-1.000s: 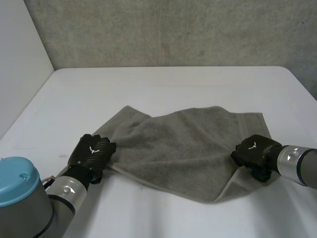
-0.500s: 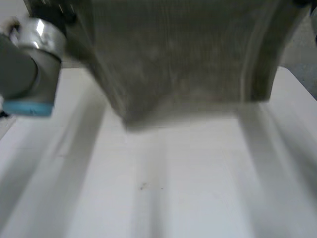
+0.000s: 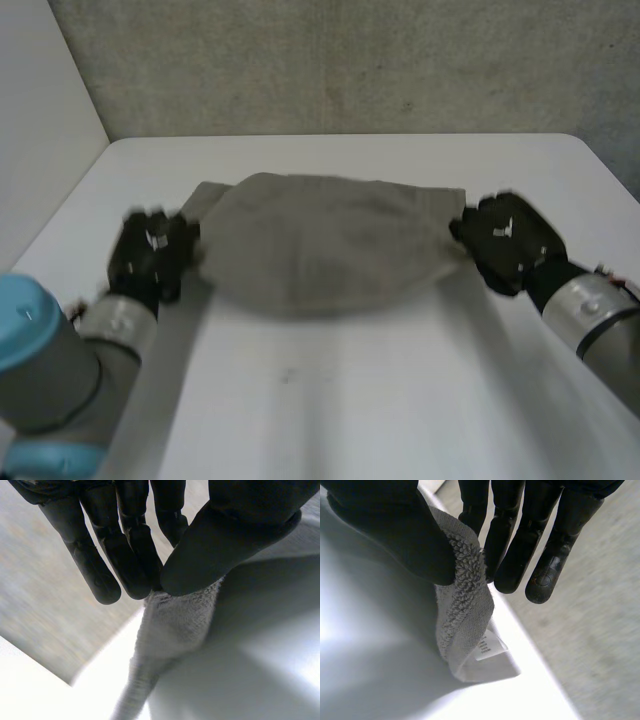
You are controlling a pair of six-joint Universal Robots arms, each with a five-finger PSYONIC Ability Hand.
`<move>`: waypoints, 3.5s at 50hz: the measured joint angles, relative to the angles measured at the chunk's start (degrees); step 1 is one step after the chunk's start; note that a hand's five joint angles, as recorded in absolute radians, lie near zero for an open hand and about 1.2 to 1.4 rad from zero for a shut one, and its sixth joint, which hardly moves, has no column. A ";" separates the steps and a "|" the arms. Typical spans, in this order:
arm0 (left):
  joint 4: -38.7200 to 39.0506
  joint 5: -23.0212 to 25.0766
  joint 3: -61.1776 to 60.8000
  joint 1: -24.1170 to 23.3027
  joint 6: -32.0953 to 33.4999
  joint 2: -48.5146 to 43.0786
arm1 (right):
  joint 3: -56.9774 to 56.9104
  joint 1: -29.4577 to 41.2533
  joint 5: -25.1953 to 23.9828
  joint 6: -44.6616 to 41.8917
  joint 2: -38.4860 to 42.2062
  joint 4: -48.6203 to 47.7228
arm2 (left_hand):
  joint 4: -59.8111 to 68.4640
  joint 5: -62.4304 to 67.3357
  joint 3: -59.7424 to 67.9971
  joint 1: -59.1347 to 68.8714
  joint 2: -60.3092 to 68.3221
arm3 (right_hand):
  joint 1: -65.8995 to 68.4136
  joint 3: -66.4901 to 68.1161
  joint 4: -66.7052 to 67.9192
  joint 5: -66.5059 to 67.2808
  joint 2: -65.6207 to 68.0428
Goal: Fold the towel.
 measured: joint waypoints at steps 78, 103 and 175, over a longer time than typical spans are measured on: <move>-31.56 8.76 -5.25 7.50 11.63 15.36 | -6.03 -19.36 6.27 -28.97 -4.09 50.47 | -0.15 -0.42 -0.13 -0.94 -0.11 | 0.01 0.00 0.02 0.02 0.00; -11.94 8.17 40.02 5.52 10.55 -29.61 | -41.12 0.36 22.96 -9.21 31.74 15.49 | -2.84 -2.49 -3.63 -2.51 -3.68 | 0.00 -0.36 -0.27 0.10 -0.20; -2.24 8.03 5.44 4.65 -4.04 -5.04 | -20.35 -17.88 28.12 -15.30 18.72 7.52 | -60.28 -58.06 -60.24 -59.03 -60.39 | -1.35 -0.26 0.01 -0.60 0.24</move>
